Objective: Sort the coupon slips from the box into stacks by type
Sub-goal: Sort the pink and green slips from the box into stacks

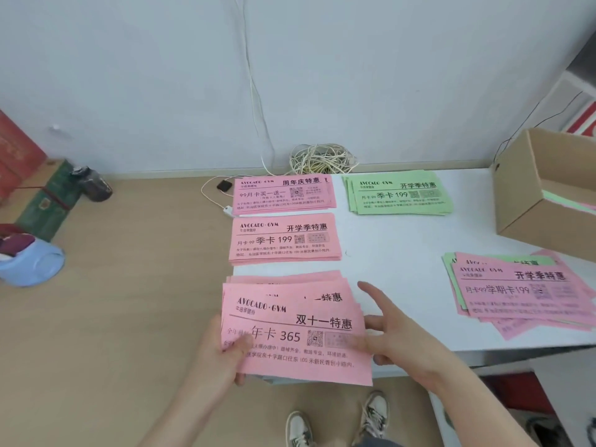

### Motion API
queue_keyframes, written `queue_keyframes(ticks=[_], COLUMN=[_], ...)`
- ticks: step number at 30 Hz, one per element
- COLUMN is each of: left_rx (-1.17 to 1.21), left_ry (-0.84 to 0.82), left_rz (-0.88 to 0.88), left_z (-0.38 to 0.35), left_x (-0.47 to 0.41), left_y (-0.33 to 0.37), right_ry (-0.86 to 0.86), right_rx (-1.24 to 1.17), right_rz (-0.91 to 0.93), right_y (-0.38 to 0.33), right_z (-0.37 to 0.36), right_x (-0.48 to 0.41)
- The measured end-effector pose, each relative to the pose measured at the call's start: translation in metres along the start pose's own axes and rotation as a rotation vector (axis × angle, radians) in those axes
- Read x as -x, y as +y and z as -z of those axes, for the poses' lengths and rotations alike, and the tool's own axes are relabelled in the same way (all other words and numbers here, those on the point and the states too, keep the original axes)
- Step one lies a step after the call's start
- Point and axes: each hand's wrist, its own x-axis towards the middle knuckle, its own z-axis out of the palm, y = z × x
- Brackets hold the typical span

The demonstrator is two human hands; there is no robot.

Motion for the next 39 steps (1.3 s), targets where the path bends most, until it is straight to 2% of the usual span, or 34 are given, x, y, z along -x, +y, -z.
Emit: queue_keyframes(ticks=[3,8,12,15,16,18,20,23,25,29,31,35,39], left_rx=[-0.025,-0.166,-0.501,-0.940,-1.038,-1.126,-1.260,-1.355,-1.389,-1.445,-1.443,-1.436,-1.455], left_ry=[-0.046,-0.127,-0.029,0.025,0.001,-0.155,-0.316,-0.426,-0.435,-0.369,-0.363,-0.395,-0.395], left_rz=[0.024,0.038,-0.061,-0.223,-0.309,-0.400,-0.449,-0.477,-0.477,-0.509,-0.512,-0.504,-0.568], left_z=[0.002,0.008,0.014,0.020,0.020,0.014,0.000,-0.020,-0.026,-0.029,-0.029,-0.028,-0.028], left_x=[0.000,-0.008,-0.014,-0.015,-0.017,-0.024,-0.036,-0.055,-0.062,-0.060,-0.059,-0.063,-0.063], left_y=[-0.003,-0.009,-0.007,0.001,0.002,0.008,0.013,0.019,0.019,0.018,0.018,0.018,0.023], right_ry=[0.019,0.084,0.159,0.180,0.181,0.177,0.173,0.173,0.206,0.380,0.336,0.119,0.116], right_rx=[0.119,0.113,0.057,0.000,-0.011,-0.013,0.017,0.088,0.197,0.572,0.772,1.130,1.356], right_rz=[0.006,0.009,-0.020,-0.023,-0.021,-0.012,-0.002,0.032,0.037,0.053,0.108,0.195,0.277], right_y=[-0.002,-0.003,0.005,0.009,0.009,0.008,0.003,-0.002,-0.002,-0.004,-0.004,-0.003,-0.002], right_z=[0.002,0.002,0.002,0.002,0.001,0.001,-0.001,-0.005,-0.008,-0.009,-0.009,-0.018,-0.026], right_x=[0.002,0.005,0.000,-0.006,-0.007,-0.010,-0.012,-0.015,-0.022,-0.029,-0.028,-0.030,-0.045])
